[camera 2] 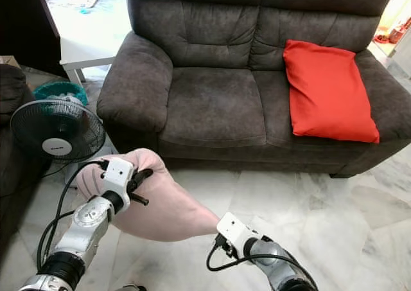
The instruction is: Move the pillow to the sofa from floor
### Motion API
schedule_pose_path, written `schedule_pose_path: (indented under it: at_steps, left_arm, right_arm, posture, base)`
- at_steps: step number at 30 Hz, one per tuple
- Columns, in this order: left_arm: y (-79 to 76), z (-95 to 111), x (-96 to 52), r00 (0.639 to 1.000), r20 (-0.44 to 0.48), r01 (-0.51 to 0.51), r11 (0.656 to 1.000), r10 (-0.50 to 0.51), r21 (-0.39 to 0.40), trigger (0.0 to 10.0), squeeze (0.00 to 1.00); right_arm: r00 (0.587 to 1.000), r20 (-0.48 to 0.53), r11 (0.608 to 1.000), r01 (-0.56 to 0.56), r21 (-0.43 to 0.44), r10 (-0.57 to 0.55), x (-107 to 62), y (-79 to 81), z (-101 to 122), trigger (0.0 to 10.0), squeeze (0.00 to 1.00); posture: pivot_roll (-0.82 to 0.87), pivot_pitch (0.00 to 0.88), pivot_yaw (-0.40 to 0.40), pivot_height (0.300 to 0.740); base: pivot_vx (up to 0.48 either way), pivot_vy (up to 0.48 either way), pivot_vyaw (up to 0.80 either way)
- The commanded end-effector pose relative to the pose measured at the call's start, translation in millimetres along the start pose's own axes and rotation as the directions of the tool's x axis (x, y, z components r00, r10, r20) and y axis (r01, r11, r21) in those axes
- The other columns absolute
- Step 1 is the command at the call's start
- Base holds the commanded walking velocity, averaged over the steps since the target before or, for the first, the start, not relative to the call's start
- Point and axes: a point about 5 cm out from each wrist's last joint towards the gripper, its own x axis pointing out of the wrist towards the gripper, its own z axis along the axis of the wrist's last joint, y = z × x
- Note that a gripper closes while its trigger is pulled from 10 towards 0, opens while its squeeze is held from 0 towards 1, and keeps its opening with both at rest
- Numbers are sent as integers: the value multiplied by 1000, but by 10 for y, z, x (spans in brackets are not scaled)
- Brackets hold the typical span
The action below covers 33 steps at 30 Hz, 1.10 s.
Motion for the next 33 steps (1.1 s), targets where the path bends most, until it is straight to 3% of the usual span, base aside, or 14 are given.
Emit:
schedule_pose_path:
  at_steps: [1,7,10,21,22,23,24,29,33]
  left_arm:
    - [-36,281,81,993,103,54,997,-58,46,10000,0]
    - [-63,297,54,987,109,110,993,-114,42,10000,0]
    - [-86,298,51,985,108,134,990,-138,47,10000,0]
    - [-117,318,44,979,112,164,985,-169,54,10000,0]
    - [-117,324,45,979,114,164,985,-170,56,10000,0]
    - [-118,330,46,978,116,166,984,-172,58,10000,0]
    - [-123,339,50,977,119,170,984,-176,59,10000,0]
    - [-168,395,56,967,134,207,975,-217,85,10000,0]
    - [-207,452,38,952,152,256,963,-267,90,10000,0]
  right_arm:
    - [1000,-15,1000,6,-3,-6,-2,4,-14,10000,1000]
    - [999,-36,1000,21,0,-21,65,51,69,10000,1000]
    - [998,-57,998,16,-55,-19,111,100,125,10000,1000]
    - [994,-94,994,47,-99,-56,204,166,252,10000,1000]
    - [994,-97,994,47,-100,-57,210,177,260,10000,929]
    - [993,-104,994,45,-101,-55,208,180,246,10000,765]
    - [992,-113,994,43,-101,-55,192,167,198,10000,0]
    - [985,-160,994,55,-92,-69,93,87,-53,10000,0]
    - [983,-168,995,57,-88,-71,78,78,-90,10000,0]
  posture:
    - [96,56,-93,740]
    - [99,46,-88,740]
    - [99,43,-88,740]
    - [99,25,-85,740]
    - [99,24,-84,740]
    - [99,24,-84,740]
    - [99,24,-84,740]
    - [99,23,-82,740]
    - [100,32,-82,740]
  base:
    - [0,0,0]
    - [0,0,0]
    - [0,0,0]
    - [0,0,0]
    - [0,0,0]
    - [0,0,0]
    - [0,0,0]
    - [0,0,0]
    - [0,0,0]
